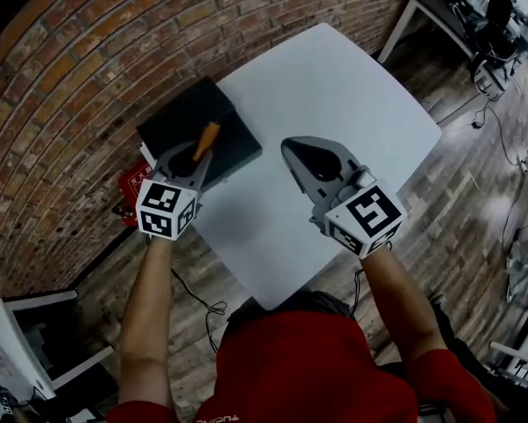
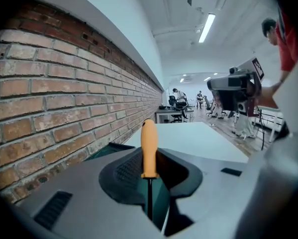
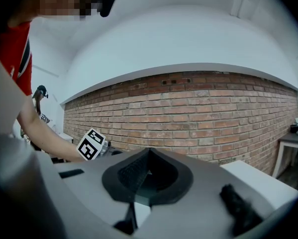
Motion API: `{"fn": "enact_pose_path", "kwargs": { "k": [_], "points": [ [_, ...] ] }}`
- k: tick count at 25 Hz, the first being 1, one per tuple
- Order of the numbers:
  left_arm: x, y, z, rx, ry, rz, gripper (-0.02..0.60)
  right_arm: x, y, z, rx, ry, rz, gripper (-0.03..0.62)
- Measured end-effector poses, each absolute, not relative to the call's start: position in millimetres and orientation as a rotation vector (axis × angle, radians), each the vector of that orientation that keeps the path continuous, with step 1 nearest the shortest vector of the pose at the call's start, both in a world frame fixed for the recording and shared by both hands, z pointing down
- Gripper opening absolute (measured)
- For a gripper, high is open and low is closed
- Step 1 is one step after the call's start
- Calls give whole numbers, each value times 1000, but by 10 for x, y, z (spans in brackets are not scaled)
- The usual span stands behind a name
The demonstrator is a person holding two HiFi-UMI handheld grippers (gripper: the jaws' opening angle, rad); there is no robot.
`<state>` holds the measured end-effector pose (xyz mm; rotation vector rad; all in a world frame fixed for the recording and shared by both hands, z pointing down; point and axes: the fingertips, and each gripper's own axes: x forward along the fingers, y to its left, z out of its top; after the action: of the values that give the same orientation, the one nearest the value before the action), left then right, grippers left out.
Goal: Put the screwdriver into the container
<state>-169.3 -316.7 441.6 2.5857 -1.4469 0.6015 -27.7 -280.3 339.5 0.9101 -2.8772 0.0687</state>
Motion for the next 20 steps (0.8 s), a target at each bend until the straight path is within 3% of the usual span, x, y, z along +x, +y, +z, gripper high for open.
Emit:
{"fn": "enact_pose_path", "kwargs": {
  "k": [20],
  "points": [
    [-1603,-3632,5215,2475,-1234,930,93,-253,-2945,3703,950,-2812,159,31]
  ]
}}
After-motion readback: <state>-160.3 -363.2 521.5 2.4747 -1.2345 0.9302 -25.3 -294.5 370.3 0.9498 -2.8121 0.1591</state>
